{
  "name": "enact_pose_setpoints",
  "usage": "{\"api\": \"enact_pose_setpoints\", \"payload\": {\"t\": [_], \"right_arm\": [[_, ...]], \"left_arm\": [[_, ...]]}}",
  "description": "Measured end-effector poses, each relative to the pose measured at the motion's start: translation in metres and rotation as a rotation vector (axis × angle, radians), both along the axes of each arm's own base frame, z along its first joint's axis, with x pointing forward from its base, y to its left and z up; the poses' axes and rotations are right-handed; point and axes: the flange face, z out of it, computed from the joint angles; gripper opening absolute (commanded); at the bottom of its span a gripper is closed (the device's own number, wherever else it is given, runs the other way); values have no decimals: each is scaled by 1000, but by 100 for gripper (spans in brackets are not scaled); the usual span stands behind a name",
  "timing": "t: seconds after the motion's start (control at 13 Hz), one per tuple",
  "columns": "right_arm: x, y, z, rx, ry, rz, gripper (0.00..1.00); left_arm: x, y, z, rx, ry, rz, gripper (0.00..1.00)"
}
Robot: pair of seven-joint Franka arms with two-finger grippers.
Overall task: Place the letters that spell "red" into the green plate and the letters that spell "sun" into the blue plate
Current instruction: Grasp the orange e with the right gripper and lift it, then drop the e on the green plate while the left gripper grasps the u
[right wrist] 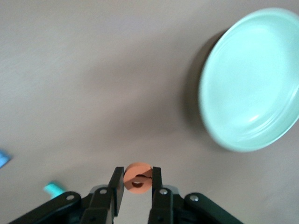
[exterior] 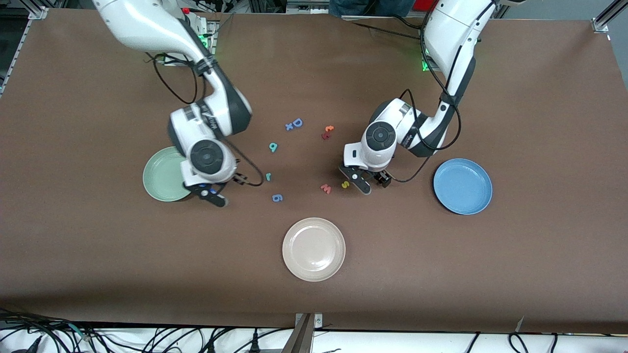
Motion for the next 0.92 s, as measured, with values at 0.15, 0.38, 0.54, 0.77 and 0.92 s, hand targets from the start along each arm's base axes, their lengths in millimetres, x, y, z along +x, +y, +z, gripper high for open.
{"api": "enact_pose_setpoints", "payload": {"t": [0.15,0.38,0.54,0.77,0.92], "right_arm": [[8,-55,0,29,43,72,13],[8,-146,-15,112,117,122,13],[-4,-186,-46,154,122,136,13],[-33,-195,-88,168,129,151,19],[-41,-194,-95,169,146,152,63]], "left_arm": [[-4,3,-7,-10,-13,-1,100],[-7,2,-9,-10,-14,5,100],[-11,-3,-9,-9,-15,12,100],[-18,-12,-9,-7,-17,32,100],[-20,-15,-10,-5,-16,33,100]]}}
